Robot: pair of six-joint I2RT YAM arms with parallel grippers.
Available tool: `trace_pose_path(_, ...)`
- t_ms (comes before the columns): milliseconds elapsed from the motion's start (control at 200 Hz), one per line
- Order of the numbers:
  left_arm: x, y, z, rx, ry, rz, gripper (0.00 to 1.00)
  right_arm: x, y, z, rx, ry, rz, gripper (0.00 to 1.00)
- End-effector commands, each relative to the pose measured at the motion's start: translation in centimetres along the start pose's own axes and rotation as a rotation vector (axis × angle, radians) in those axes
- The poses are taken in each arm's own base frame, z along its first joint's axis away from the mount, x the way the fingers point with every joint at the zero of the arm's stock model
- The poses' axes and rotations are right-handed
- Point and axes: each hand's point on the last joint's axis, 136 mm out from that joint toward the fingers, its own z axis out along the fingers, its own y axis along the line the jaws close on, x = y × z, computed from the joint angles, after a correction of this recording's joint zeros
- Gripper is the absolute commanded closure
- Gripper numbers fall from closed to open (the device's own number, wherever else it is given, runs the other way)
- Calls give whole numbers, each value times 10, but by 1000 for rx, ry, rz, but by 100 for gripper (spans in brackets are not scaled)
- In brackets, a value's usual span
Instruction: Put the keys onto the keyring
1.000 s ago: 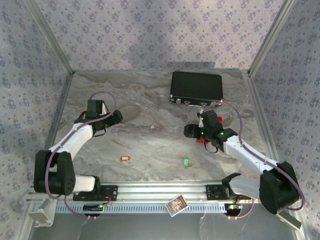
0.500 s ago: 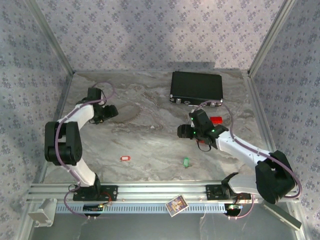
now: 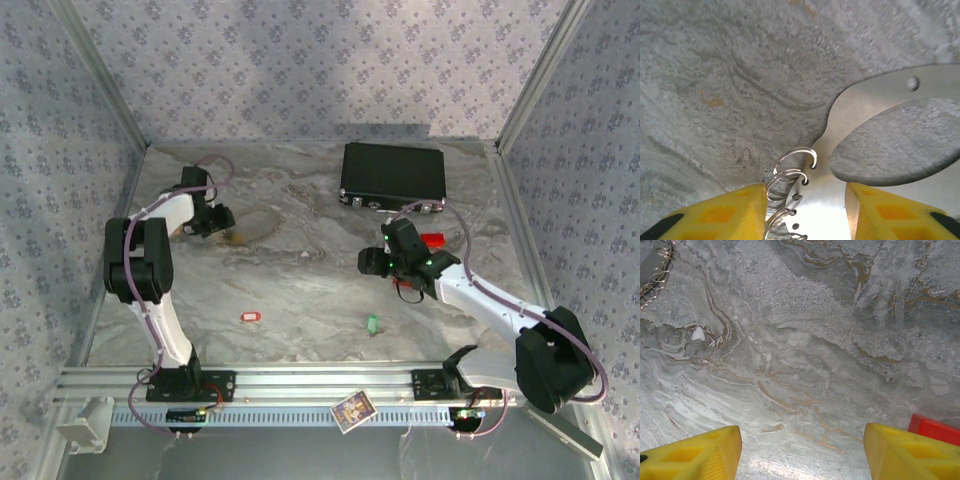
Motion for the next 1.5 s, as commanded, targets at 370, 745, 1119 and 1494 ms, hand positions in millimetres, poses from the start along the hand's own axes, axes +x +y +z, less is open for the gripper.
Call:
trace_pose_path(370, 35, -11, -2, 41, 66, 19, 82, -7, 3, -7, 7, -22, 14, 35)
trace_pose_path(745, 85, -39, -14, 86, 49, 7, 94, -3, -1, -9, 12, -23, 19, 35)
trace_pose_path(1119, 156, -85, -30, 148, 32, -30, 93, -7, -6, -11, 25, -34, 28, 35)
trace_pose_path(1494, 145, -69, -101, 91, -128, 43, 50, -6, 1, -10, 9, 11, 2, 35)
